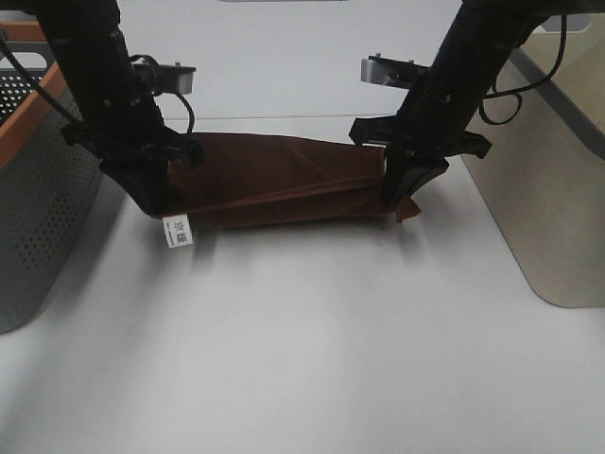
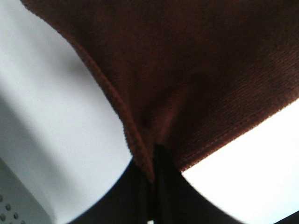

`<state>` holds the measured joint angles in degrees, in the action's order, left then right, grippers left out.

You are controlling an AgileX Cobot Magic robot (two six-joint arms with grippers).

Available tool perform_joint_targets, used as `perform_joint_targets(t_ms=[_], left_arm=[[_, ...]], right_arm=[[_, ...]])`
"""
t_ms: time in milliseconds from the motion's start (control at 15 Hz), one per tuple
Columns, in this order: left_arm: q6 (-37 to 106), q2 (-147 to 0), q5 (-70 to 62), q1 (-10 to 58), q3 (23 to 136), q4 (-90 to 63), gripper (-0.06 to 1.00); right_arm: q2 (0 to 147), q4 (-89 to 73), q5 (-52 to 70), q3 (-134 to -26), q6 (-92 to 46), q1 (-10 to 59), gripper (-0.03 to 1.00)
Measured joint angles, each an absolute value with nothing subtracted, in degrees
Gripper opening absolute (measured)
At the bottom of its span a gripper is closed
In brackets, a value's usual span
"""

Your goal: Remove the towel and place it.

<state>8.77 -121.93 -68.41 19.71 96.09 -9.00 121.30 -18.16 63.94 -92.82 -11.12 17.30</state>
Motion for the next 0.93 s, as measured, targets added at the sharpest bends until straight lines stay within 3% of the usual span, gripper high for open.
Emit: perform_joint_targets(t_ms=[400, 467, 600, 667, 733, 867, 933], left_arm=[[5.33, -117.51, -68.35, 25.61, 83.25, -4.24, 0.00], [4.87, -116.88, -68.64, 25.61, 82.51, -3.15, 0.00], [2.98, -116.43, -68.81, 25.61, 82.10, -1.55, 0.04], [2.46, -116.31, -68.87, 25.61, 81.99, -1.38, 0.14], [2.46, -116.25, -68.93, 25.61, 81.99, -1.38, 0.21], [2.35, -115.22, -68.98, 25.55, 81.99, -2.75, 0.62], [2.29, -114.53, -68.98, 25.55, 81.99, -3.32, 0.76]], right_arm=[[121.30, -16.62, 69.04, -88.52, -10.14, 20.57, 0.03], [121.30, -15.87, 69.21, -87.72, -9.80, 20.63, 0.10], [121.30, -15.01, 69.56, -87.32, -9.63, 20.57, 0.34], [121.30, -15.01, 69.56, -87.32, -9.57, 20.57, 0.50], [121.30, -15.01, 69.56, -87.32, -9.57, 20.57, 0.57], [120.95, -15.01, 69.56, -87.32, -9.57, 20.57, 0.71], [120.09, -15.07, 69.56, -87.32, -9.57, 20.57, 0.73]])
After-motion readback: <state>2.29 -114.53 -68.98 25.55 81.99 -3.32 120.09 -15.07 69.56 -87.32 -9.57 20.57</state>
